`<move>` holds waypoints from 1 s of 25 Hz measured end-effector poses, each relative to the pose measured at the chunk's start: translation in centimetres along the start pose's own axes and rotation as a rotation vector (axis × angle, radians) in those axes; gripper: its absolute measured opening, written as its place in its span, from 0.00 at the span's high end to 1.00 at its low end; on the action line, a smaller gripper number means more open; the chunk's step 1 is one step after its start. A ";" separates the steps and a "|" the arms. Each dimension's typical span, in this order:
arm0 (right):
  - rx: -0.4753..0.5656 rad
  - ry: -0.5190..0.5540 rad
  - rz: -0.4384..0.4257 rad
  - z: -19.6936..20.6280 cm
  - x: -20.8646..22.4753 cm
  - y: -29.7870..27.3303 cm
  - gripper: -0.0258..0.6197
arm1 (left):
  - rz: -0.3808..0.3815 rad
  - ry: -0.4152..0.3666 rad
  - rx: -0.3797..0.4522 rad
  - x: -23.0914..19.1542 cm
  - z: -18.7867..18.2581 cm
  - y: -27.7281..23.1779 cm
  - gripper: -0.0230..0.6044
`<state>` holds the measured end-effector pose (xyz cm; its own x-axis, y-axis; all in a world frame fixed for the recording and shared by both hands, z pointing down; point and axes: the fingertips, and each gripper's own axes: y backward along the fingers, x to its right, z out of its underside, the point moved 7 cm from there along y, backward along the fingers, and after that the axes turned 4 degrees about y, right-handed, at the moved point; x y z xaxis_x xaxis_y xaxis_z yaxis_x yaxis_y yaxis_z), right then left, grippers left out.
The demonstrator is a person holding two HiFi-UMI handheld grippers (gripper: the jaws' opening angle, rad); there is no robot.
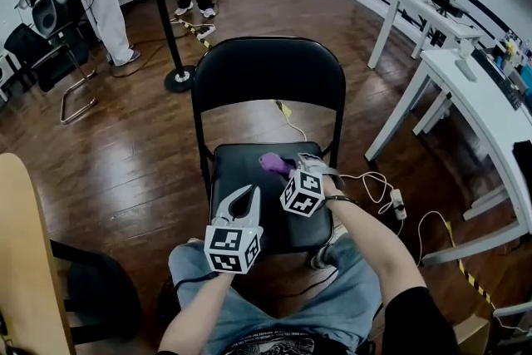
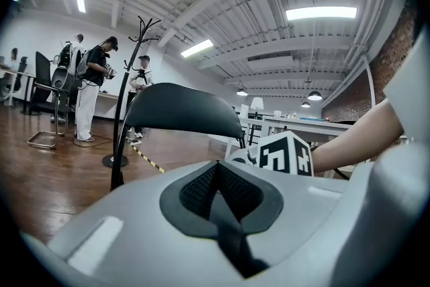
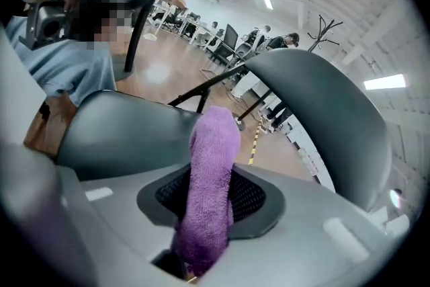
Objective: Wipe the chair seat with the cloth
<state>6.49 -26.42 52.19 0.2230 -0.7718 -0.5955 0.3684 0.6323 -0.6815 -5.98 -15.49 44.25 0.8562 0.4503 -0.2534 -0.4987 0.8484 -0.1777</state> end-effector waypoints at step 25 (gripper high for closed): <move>-0.190 0.071 -0.029 7.7 3.5 -10.9 0.77 | -0.027 0.009 -0.121 -3.0 3.1 -4.6 0.96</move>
<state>10.18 -36.55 60.82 0.1483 -0.7872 -0.5986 0.1952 0.6167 -0.7626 -5.80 -19.87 48.81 0.8687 0.4247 -0.2550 -0.4884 0.8203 -0.2977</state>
